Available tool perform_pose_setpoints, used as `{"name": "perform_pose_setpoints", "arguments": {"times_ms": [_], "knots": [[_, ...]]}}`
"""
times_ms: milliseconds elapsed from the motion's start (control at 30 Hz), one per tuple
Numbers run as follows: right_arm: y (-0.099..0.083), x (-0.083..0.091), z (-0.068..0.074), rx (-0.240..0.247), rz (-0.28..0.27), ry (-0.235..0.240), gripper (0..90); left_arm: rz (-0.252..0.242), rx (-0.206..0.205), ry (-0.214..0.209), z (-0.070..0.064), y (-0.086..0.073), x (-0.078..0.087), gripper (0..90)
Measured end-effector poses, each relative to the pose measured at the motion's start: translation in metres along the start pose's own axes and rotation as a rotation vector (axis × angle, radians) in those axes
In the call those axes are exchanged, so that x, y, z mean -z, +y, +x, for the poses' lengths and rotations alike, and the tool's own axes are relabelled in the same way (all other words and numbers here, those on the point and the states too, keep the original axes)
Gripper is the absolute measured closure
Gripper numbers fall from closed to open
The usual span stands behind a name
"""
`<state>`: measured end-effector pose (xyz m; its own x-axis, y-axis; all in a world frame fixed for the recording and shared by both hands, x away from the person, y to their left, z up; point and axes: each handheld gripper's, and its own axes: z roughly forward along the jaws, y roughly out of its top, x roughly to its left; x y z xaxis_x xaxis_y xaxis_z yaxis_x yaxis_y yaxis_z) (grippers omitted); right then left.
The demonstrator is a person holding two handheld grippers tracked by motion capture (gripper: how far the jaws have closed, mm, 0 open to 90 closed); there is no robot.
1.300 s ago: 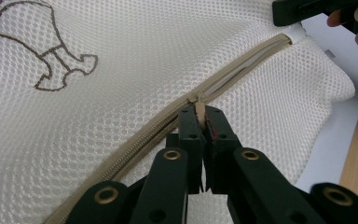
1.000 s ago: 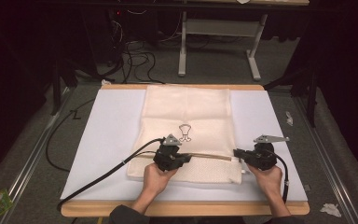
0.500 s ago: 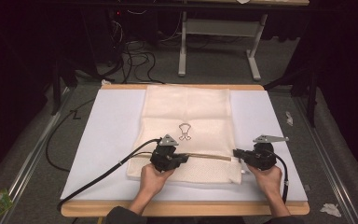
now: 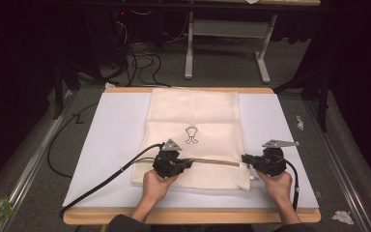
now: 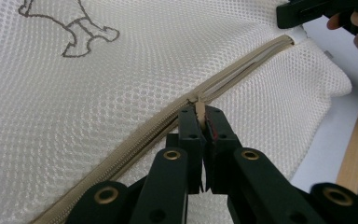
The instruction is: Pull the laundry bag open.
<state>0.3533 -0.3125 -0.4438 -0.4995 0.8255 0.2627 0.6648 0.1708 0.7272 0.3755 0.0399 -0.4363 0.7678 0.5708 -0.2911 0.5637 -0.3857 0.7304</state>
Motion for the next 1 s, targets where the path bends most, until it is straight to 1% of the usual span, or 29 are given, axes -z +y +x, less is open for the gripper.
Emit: {"name": "perform_pose_setpoints", "arguments": {"times_ms": [33,67,100,167,333,533,567,600,1000], "knots": [[0.000,0.000,0.000,0.000,-0.002,0.000,88.9,0.001,0.005,0.002,0.001,0.000,0.001,87.2],[0.000,0.000,0.000,0.002,-0.002,-0.002,88.8,0.000,0.009,-0.005,0.002,0.000,0.002,87.2],[0.000,0.000,0.000,0.001,-0.003,0.003,88.9,-0.001,0.010,-0.001,0.002,-0.001,0.002,87.2],[0.000,0.000,0.000,0.001,0.000,-0.004,88.8,-0.003,0.014,0.008,0.004,-0.002,0.005,87.2],[0.000,0.000,-0.001,0.000,-0.002,-0.003,88.8,-0.005,0.021,0.022,0.008,-0.004,0.012,87.2],[0.000,-0.001,-0.001,0.000,-0.001,-0.006,88.8,-0.017,0.029,0.026,0.011,-0.005,0.018,87.2],[0.000,-0.001,-0.001,0.000,-0.001,-0.003,88.8,-0.015,0.026,0.031,0.011,-0.006,0.018,87.2],[0.000,-0.001,-0.001,0.001,0.000,-0.009,88.8,-0.017,0.028,0.029,0.011,-0.006,0.019,87.2],[0.000,-0.001,-0.001,0.000,0.000,0.000,88.9,-0.014,0.030,0.028,0.012,-0.008,0.020,87.2]]}}
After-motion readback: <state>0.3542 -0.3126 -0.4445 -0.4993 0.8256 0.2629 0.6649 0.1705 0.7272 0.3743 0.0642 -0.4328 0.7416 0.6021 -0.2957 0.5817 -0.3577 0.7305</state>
